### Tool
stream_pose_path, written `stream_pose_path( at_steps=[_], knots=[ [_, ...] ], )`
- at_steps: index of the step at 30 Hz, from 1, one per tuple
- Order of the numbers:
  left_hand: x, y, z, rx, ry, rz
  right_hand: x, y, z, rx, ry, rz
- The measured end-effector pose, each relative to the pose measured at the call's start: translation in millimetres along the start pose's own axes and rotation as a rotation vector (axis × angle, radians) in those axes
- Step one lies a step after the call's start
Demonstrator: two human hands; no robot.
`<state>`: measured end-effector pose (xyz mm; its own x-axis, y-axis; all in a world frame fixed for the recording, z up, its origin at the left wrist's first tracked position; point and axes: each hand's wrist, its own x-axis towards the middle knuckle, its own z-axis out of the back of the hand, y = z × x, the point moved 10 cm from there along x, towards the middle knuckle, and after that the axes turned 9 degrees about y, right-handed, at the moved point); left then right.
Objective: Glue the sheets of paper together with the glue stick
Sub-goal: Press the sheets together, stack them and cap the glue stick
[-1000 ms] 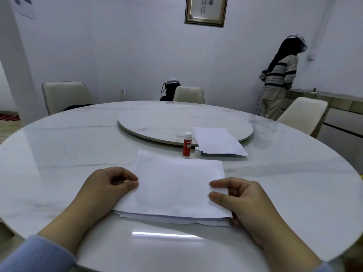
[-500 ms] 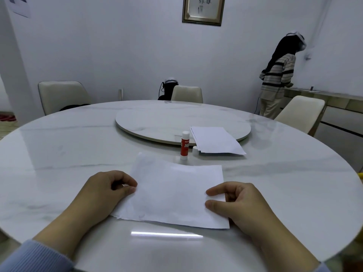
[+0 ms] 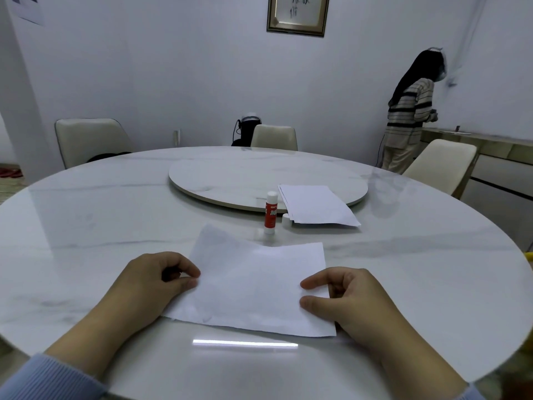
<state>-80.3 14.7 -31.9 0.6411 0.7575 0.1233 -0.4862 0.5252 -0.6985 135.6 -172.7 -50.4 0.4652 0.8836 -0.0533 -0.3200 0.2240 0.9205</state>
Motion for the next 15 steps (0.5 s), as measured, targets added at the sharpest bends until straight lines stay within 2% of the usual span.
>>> stream_pose_path(
  at_steps=[15],
  knots=[
    [2.3, -0.3, -2.0, 0.037, 0.016, -0.007, -0.3, 2.3, -1.6, -0.050, -0.003, 0.003]
  ],
)
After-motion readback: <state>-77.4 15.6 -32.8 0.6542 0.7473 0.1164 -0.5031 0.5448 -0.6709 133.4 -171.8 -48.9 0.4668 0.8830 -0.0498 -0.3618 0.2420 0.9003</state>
